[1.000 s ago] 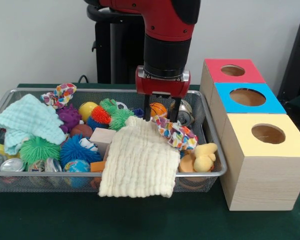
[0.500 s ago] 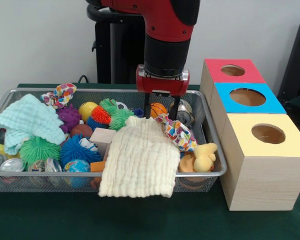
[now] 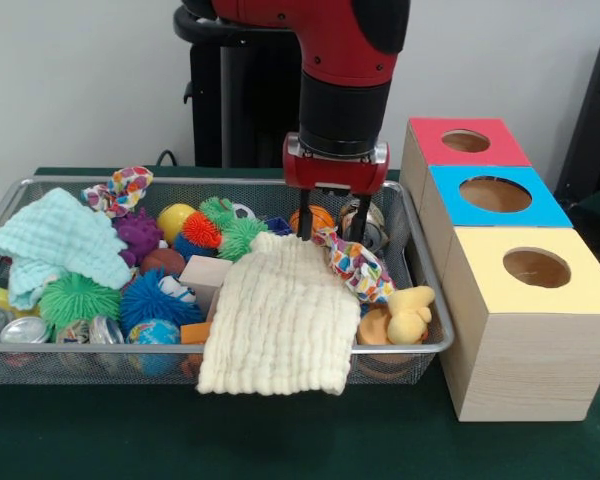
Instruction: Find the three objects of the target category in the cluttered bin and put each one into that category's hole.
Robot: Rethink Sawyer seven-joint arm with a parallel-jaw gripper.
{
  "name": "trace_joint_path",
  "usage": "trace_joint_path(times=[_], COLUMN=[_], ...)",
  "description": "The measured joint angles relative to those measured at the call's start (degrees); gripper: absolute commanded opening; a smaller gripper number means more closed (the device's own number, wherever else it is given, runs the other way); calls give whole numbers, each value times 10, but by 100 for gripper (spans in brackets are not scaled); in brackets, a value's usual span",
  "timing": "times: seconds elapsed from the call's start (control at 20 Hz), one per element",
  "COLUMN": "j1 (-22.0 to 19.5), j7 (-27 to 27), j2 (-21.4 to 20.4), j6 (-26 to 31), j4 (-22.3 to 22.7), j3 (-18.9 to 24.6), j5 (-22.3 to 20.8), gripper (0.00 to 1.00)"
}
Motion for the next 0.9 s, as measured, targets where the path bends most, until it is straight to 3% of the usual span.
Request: trace_joint_path(times=[0.9], j1=[32], j7=[0], j2=[27], j6=[-37], j4=[7], j3=[-14], j5=[25], gripper=[100])
